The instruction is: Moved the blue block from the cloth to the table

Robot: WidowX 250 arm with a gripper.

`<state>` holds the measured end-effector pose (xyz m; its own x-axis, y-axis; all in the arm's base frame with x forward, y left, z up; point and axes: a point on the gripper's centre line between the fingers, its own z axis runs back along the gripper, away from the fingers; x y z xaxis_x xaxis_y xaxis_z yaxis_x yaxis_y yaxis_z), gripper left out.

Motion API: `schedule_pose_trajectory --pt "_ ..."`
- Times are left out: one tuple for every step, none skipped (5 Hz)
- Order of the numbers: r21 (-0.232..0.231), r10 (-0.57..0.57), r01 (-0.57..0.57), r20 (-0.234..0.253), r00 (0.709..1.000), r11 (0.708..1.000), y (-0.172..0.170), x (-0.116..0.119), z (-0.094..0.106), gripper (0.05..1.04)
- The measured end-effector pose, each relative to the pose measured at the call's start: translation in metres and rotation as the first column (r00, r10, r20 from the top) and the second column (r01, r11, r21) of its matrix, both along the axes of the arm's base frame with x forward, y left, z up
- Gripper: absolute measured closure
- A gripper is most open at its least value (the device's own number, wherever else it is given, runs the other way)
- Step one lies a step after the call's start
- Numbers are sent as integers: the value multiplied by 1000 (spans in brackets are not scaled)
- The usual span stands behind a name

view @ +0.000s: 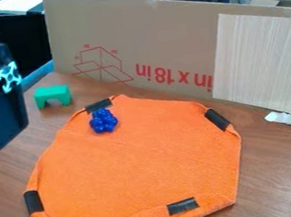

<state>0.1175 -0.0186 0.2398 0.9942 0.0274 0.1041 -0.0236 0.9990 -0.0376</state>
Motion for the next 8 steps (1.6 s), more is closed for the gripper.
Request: schedule_pose_trajectory --pt "8 0 0 9 1000 1000 1 3 -4 83" --pt "116 172 -169 -19 985 979 44 53 -60 83" --pt "225 245 -240 4 970 945 82 100 -107 83" --pt "275 378 -361 -10 926 891 135 140 -160 83" --pt "207 423 -425 53 904 881 164 192 -166 83" --pt "14 404 -410 138 904 912 160 240 -151 83" --pt "-84 405 -396 220 888 914 152 262 -136 83" --pt "-149 404 -378 231 885 914 144 270 -143 83"
